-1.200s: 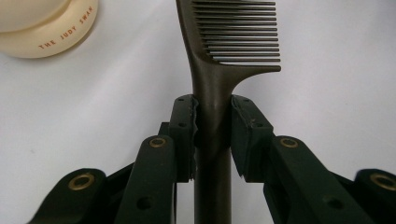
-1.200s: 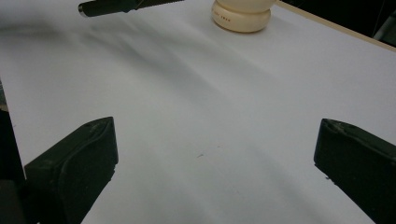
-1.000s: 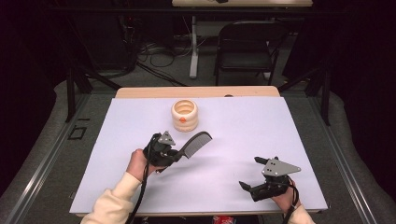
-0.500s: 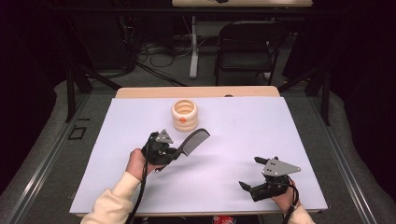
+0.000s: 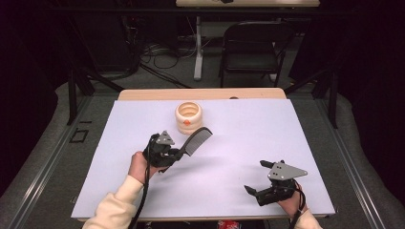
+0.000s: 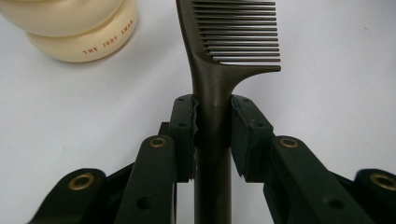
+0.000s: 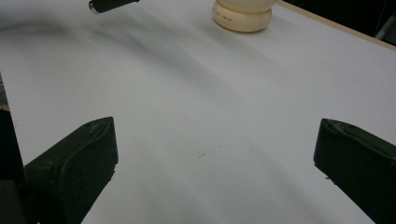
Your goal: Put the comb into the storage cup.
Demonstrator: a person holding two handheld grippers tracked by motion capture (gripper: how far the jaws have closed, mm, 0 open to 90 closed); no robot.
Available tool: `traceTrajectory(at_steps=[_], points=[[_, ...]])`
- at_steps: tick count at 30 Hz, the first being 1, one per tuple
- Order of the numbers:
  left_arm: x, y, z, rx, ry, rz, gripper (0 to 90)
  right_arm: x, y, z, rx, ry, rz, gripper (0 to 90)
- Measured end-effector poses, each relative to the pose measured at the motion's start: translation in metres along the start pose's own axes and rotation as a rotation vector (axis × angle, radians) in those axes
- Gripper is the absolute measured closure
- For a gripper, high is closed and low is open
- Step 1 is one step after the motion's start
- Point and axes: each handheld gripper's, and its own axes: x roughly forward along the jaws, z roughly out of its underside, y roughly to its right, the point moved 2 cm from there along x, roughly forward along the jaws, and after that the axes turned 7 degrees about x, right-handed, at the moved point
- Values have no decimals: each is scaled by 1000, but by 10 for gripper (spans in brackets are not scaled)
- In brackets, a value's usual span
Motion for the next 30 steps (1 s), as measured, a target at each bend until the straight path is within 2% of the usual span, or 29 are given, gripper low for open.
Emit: traceTrajectory(at_steps=[30], points=[[-3,-13,5,-49,117,-36,719,1,0,0,3,0,-19,0]])
